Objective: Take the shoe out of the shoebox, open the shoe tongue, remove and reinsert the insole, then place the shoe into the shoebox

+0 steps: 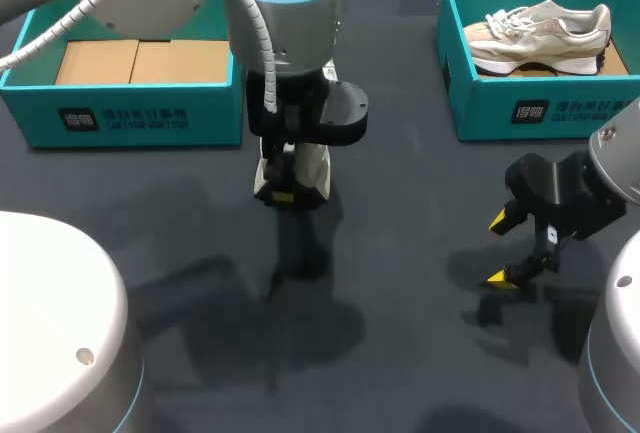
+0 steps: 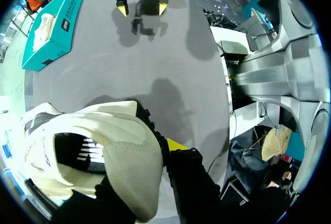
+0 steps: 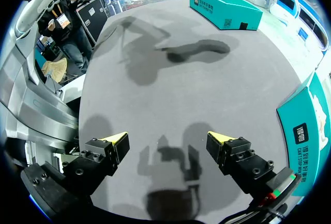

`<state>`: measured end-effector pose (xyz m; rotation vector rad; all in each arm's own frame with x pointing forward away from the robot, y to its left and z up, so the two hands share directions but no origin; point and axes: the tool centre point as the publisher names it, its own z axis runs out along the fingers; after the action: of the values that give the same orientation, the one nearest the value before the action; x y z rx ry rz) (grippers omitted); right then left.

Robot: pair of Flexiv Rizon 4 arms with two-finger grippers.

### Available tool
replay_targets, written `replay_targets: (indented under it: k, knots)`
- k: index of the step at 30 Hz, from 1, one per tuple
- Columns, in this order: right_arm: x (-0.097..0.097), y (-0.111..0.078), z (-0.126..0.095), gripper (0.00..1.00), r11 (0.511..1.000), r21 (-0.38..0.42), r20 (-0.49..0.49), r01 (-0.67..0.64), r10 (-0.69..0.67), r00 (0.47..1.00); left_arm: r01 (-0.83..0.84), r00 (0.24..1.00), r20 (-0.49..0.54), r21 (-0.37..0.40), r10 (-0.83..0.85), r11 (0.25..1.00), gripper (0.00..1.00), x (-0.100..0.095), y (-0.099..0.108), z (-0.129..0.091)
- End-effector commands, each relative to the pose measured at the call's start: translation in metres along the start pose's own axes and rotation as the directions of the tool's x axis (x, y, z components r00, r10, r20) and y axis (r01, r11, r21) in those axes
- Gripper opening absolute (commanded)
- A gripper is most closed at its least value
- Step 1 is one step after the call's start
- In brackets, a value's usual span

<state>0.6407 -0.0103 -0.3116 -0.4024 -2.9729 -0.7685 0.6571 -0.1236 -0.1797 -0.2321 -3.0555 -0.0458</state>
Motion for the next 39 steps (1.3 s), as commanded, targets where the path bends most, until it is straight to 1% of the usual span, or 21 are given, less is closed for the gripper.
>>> replay_targets:
  k: [1, 2, 4, 5, 6, 8, 13, 14, 18, 20, 22, 23, 24, 37, 38, 39]
  knots:
    - [0.002, -0.001, -0.001, 1.00, 1.000, 0.000, 0.003, 0.000, 0.000, 1.000, -0.001, 1.000, 0.003, 0.004, 0.001, 1.000, 0.00, 0.001, 0.002, 0.000]
    - [0.002, -0.001, -0.001, 1.00, 1.000, 0.000, 0.003, 0.000, 0.000, 1.000, -0.001, 1.000, 0.003, 0.004, 0.001, 1.000, 0.00, 0.001, 0.002, 0.000]
    - [0.002, -0.001, -0.001, 1.00, 1.000, 0.000, 0.003, 0.000, 0.000, 1.000, -0.005, 1.000, 0.015, 0.012, 0.004, 1.000, 0.00, 0.000, 0.012, -0.008]
    - [0.002, -0.001, -0.001, 1.00, 1.000, 0.000, 0.003, 0.000, 0.000, 1.000, 0.001, 1.000, 0.020, 0.011, -0.001, 1.000, 0.00, -0.002, 0.020, -0.013]
    - [0.002, -0.001, -0.001, 1.00, 1.000, 0.000, 0.003, 0.000, 0.000, 1.000, 0.005, 1.000, 0.016, 0.027, -0.006, 1.000, 0.00, -0.004, 0.028, -0.020]
    - [0.002, -0.001, -0.001, 1.00, 1.000, 0.000, 0.003, 0.000, 0.000, 1.000, 0.014, 0.999, 0.031, 0.026, -0.015, 1.000, 0.00, -0.009, 0.044, -0.031]
    - [0.002, -0.001, -0.001, 1.00, 1.000, 0.000, 0.003, 0.000, 0.000, 1.000, 0.033, 0.999, 0.032, 0.040, -0.034, 0.999, 0.00, -0.029, 0.088, -0.052]
    - [0.002, -0.001, -0.001, 1.00, 1.000, 0.000, 0.003, 0.000, 0.000, 1.000, 0.050, 0.998, 0.043, 0.031, -0.051, 0.998, 0.00, -0.034, 0.095, -0.055]
    - [0.002, -0.001, -0.001, 1.00, 1.000, 0.000, 0.003, 0.000, 0.000, 1.000, 0.078, 0.996, 0.034, 0.021, -0.078, 0.997, 0.00, -0.049, 0.127, -0.065]
    - [0.002, -0.001, -0.001, 1.00, 1.000, 0.000, 0.003, 0.000, 0.000, 1.000, 0.071, 0.997, 0.034, 0.002, -0.071, 0.997, 0.00, -0.056, 0.141, -0.070]
    - [0.002, -0.001, -0.001, 1.00, 1.000, 0.000, 0.003, 0.000, 0.000, 1.000, 0.081, 0.996, 0.037, -0.040, -0.080, 0.996, 0.00, -0.066, 0.155, -0.076]
    - [0.002, -0.001, -0.001, 1.00, 1.000, 0.000, 0.003, 0.000, 0.000, 1.000, 0.076, 0.997, 0.028, -0.041, -0.075, 0.996, 0.00, -0.071, 0.163, -0.079]
    - [0.002, -0.001, -0.001, 1.00, 1.000, 0.000, 0.003, 0.000, 0.000, 1.000, 0.116, 0.993, 0.025, -0.031, -0.115, 0.993, 0.00, -0.077, 0.172, -0.081]
    - [0.002, -0.001, -0.001, 1.00, 1.000, 0.000, 0.003, 0.000, 0.000, 1.000, 0.116, 0.993, 0.025, -0.031, -0.115, 0.993, 0.00, -0.077, 0.172, -0.081]
    - [0.002, -0.001, -0.001, 1.00, 1.000, 0.000, 0.003, 0.000, 0.000, 1.000, 0.131, 0.991, 0.031, -0.028, -0.130, 0.991, 0.00, -0.083, 0.176, -0.080]
    - [0.002, -0.001, -0.001, 1.00, 1.000, 0.000, 0.003, 0.000, 0.000, 1.000, 0.142, 0.990, 0.016, -0.017, -0.142, 0.990, 0.00, -0.091, 0.182, -0.080]
